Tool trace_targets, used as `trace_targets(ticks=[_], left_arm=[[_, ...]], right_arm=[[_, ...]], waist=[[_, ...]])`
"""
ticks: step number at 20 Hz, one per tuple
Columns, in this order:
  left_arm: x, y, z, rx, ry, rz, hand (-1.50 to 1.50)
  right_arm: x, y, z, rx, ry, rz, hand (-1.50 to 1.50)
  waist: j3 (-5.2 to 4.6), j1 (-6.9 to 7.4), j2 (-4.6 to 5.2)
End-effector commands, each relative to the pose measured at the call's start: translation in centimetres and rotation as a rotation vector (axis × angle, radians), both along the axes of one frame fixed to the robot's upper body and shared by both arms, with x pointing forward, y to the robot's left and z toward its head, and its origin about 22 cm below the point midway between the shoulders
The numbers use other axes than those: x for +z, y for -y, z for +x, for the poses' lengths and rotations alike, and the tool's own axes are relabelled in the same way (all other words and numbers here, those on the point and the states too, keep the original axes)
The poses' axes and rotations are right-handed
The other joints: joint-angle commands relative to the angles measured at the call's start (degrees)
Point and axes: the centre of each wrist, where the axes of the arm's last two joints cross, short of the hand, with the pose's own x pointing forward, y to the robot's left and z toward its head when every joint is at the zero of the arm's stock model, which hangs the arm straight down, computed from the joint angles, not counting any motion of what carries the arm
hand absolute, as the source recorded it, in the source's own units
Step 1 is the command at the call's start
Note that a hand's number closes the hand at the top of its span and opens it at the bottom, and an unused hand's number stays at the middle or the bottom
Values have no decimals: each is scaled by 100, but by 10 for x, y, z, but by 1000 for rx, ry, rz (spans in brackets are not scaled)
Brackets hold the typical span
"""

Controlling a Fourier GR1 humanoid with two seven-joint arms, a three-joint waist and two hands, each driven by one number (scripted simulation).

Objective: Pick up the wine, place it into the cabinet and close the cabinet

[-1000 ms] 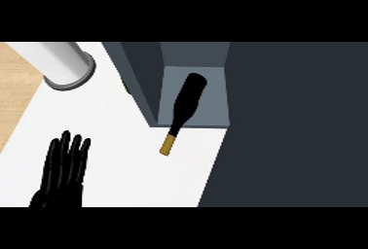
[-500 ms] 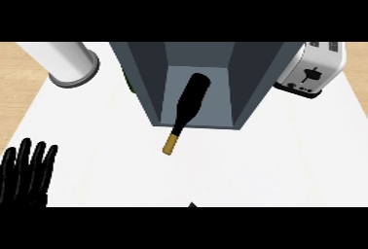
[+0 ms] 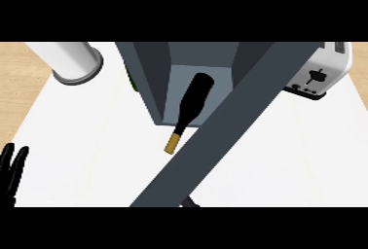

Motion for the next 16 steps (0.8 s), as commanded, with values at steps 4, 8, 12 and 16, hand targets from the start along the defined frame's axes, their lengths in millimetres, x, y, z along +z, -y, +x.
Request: trace_targets(ticks=[4, 8, 12, 16], left_arm=[[10, -22, -4, -26, 19, -23, -150], [21, -37, -1, -34, 42, -3, -150], [25, -43, 4, -39, 39, -18, -150], [30, -55, 8, -56, 27, -13, -150]], right_arm=[[31, -59, 51, -21, -34, -4, 150], [54, -87, 84, -25, -12, -42, 150], [49, -110, 121, -66, 3, -45, 150], [79, -120, 146, 3, -83, -48, 150]], waist=[[5, 124, 26], [11, 174, 42], [17, 156, 86], [14, 226, 111]])
